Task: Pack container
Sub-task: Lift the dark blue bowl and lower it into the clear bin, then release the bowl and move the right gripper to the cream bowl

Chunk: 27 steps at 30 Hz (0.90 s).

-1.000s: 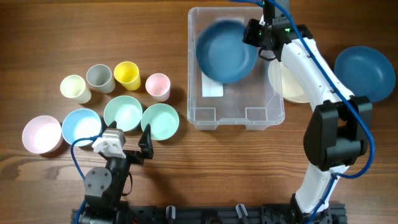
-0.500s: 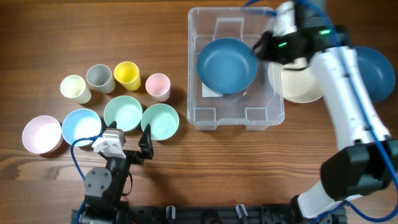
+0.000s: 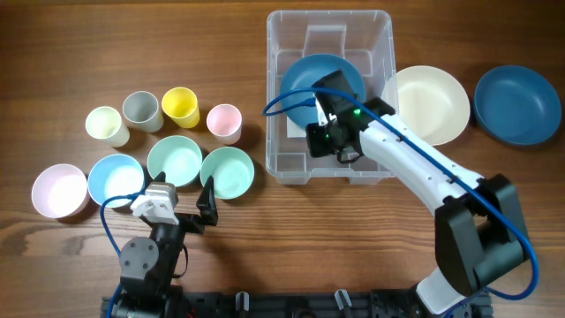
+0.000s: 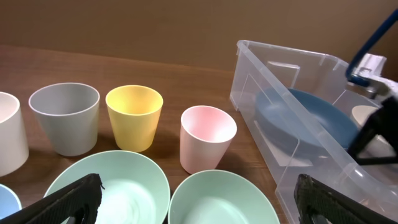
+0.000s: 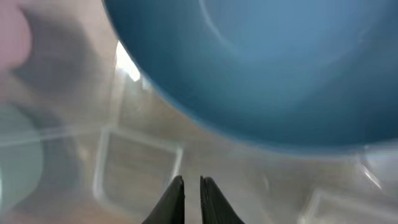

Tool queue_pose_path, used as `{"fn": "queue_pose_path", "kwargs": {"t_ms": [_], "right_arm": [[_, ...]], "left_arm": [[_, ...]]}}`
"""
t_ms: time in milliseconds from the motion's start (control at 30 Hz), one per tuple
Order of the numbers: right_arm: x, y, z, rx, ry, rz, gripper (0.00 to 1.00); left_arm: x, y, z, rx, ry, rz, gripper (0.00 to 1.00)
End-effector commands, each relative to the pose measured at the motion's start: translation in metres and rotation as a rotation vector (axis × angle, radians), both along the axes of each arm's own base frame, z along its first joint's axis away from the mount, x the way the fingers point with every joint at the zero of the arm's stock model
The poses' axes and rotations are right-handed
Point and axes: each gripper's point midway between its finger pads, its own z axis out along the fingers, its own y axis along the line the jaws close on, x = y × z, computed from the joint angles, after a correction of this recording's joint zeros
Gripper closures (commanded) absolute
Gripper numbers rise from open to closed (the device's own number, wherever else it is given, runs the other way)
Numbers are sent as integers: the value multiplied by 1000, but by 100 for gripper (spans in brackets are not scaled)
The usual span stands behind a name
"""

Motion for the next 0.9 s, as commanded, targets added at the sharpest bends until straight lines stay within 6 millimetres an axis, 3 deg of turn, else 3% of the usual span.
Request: {"fn": "queue_pose_path", "kwargs": {"t_ms": [0, 133, 233, 300, 433, 533, 567, 633, 733, 800, 867], "right_arm": [[13, 3, -25, 0, -19, -41, 89], [29, 6, -55, 5, -28, -96, 93], [51, -4, -49, -20, -112, -136, 94], [73, -13, -33, -45, -194, -176, 87], [107, -20, 3, -50, -288, -164, 85], [105, -12, 33, -23, -288, -86, 78], [99, -4, 52, 14, -292, -39, 67], [83, -2, 92, 69, -293, -28, 60], [69, -39, 155, 47, -385, -159, 41], [67, -95, 196, 7, -484, -359, 36], [67, -160, 221, 0, -538, -539, 33]], "left_arm": [[-1, -3, 0, 13, -6, -21, 0], [-1, -3, 0, 13, -6, -21, 0], [-1, -3, 0, 13, -6, -21, 0], [-1, -3, 0, 13, -6, -21, 0], [-1, -3, 0, 13, -6, -21, 0], [-1, -3, 0, 13, -6, -21, 0], [-1, -3, 0, 13, -6, -21, 0], [-1, -3, 0, 13, -6, -21, 0], [-1, -3, 0, 13, -6, -21, 0], [-1, -3, 0, 13, -6, -21, 0], [-1, -3, 0, 13, -6, -21, 0]]}}
